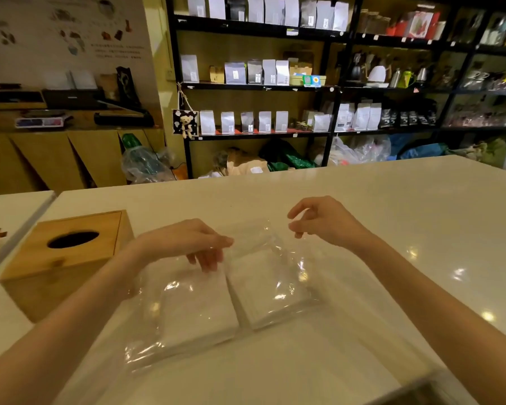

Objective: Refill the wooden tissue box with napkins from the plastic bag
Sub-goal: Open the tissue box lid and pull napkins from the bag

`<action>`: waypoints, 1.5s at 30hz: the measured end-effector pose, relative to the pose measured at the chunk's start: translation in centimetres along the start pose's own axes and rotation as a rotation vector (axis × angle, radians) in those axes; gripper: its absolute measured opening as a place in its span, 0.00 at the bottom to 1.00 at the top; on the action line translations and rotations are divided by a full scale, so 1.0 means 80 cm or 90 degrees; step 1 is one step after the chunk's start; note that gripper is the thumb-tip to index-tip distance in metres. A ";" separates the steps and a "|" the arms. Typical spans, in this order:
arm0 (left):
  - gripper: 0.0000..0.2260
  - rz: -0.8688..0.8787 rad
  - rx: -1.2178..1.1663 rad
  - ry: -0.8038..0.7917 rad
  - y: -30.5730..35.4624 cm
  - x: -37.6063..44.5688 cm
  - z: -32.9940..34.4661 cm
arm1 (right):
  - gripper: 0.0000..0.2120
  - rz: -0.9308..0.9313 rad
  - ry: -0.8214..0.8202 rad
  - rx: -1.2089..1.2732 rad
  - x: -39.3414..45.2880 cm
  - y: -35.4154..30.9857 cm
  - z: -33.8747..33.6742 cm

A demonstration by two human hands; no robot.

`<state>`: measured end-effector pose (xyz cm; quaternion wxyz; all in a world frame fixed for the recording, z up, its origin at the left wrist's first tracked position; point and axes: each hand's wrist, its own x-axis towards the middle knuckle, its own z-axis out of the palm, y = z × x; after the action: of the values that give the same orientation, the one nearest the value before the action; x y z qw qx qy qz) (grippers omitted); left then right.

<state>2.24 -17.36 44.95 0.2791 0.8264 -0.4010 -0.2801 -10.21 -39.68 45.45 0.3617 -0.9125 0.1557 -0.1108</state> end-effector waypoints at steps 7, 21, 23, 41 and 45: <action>0.04 0.031 -0.054 0.015 -0.015 -0.039 -0.021 | 0.20 -0.172 -0.163 -0.154 -0.003 -0.067 0.041; 0.08 0.018 -0.079 0.050 -0.025 -0.052 0.013 | 0.04 -0.189 -0.414 -0.084 -0.030 -0.081 0.055; 0.09 0.004 -0.049 0.033 -0.025 -0.052 0.018 | 0.06 -0.193 -0.456 -0.028 -0.049 -0.092 0.033; 0.38 -0.028 0.527 0.164 -0.011 -0.118 0.133 | 0.16 -0.177 -0.279 -0.183 -0.138 -0.037 0.046; 0.45 -0.024 0.511 0.170 -0.019 -0.110 0.136 | 0.29 -0.121 -0.265 -0.399 -0.119 -0.018 0.069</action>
<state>-9.04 -11.94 38.53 -0.0206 0.9056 -0.4237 0.0026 -17.00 -31.75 41.64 0.0770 -0.9921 0.0201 0.0970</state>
